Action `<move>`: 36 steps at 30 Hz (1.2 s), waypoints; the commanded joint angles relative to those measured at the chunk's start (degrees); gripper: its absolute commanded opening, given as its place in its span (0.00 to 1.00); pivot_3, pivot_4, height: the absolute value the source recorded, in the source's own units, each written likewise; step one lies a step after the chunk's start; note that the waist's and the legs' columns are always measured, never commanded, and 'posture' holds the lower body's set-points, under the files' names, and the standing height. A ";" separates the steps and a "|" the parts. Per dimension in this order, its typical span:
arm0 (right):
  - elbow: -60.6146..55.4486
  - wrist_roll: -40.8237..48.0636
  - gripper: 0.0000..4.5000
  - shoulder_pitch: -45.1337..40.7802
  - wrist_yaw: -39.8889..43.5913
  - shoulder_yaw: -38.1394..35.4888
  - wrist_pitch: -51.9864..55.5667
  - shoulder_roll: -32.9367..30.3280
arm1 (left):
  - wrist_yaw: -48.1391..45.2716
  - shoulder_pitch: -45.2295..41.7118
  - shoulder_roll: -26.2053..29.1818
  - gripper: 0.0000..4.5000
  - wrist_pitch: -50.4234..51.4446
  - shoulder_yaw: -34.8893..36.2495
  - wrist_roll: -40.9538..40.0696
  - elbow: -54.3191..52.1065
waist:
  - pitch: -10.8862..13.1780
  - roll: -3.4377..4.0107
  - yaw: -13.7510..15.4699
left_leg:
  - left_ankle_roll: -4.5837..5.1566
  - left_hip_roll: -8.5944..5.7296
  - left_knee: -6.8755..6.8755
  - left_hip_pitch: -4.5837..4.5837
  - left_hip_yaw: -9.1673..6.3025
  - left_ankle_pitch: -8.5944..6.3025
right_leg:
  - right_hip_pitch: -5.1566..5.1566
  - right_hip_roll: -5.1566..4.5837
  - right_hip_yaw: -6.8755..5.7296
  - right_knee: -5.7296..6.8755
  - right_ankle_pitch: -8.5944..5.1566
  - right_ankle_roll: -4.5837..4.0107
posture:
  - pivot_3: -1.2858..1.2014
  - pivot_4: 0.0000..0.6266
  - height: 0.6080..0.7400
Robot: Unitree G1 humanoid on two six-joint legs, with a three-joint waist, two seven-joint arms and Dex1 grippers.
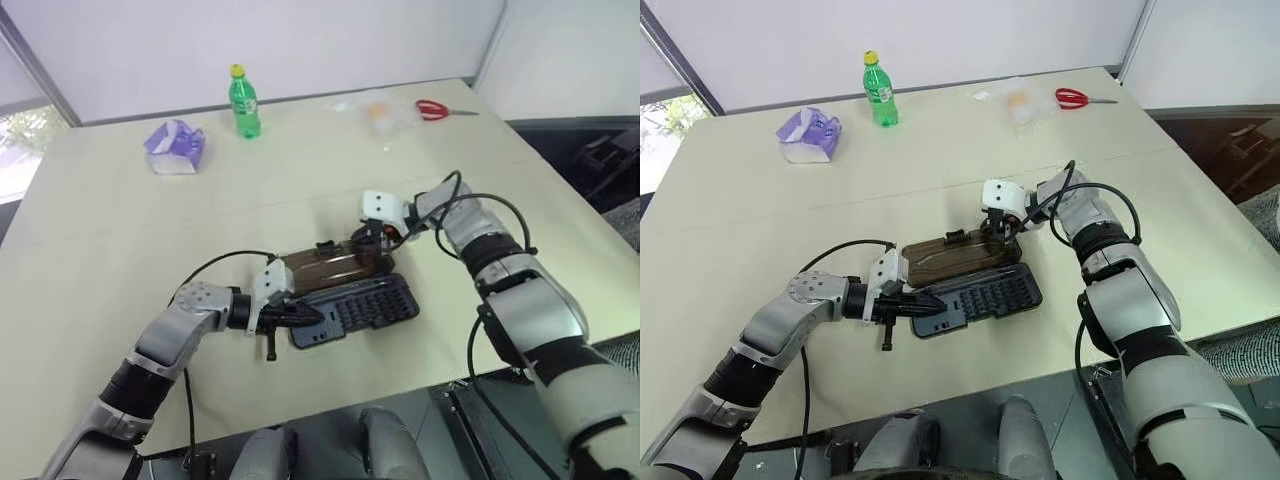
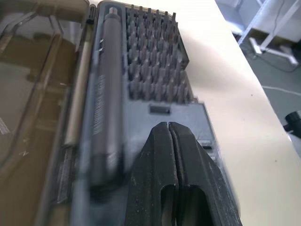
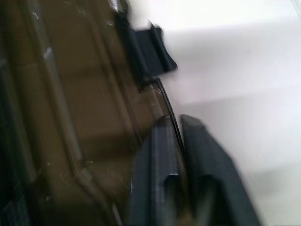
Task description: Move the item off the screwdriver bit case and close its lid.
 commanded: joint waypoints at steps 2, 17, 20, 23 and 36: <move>1.24 -2.72 0.01 0.34 0.28 0.80 -0.32 0.11 | 0.39 0.06 -0.17 0.00 -0.34 0.51 0.73 0.35 | 0.00 0.00 0.07 | 0.00 0.00 0.00 0.13 0.00 0.00 | 0.11 0.00 0.01 0.03 0.00 0.00 | 0.52 0.24 1.00; 5.30 -6.29 0.44 -1.43 -2.00 1.27 -1.35 3.21 | 2.38 1.76 -0.07 0.00 0.26 1.38 0.73 -1.90 | 0.00 0.02 -0.02 | 0.01 0.01 -0.17 0.37 0.02 -0.01 | 0.22 0.00 0.06 0.04 0.00 0.00 | 0.52 0.24 1.00; 6.13 -6.82 0.66 -1.80 -2.73 1.33 -1.52 3.64 | 2.82 2.24 0.06 0.00 0.42 1.59 0.62 -2.46 | 0.00 0.03 0.10 | 0.01 0.01 -0.16 0.38 0.01 -0.01 | 0.24 0.00 0.06 0.04 0.00 0.00 | 0.52 0.24 1.00; 6.85 -7.50 0.66 -2.03 -3.44 1.57 -1.86 3.96 | 3.04 2.53 0.13 0.00 0.58 1.83 0.55 -2.81 | -0.01 0.03 0.00 | 0.01 0.00 -0.17 0.38 0.01 -0.01 | 0.25 -0.01 0.06 0.03 0.00 0.00 | 0.52 0.24 1.00; 9.68 -10.42 0.25 -1.36 -5.07 2.59 -0.85 4.47 | 5.12 3.59 -0.03 0.00 1.19 2.49 0.13 -4.56 | -0.10 0.03 0.01 | 0.01 0.01 -0.17 0.49 0.00 -0.01 | 0.35 0.00 0.06 0.03 0.00 0.00 | 0.52 0.24 1.00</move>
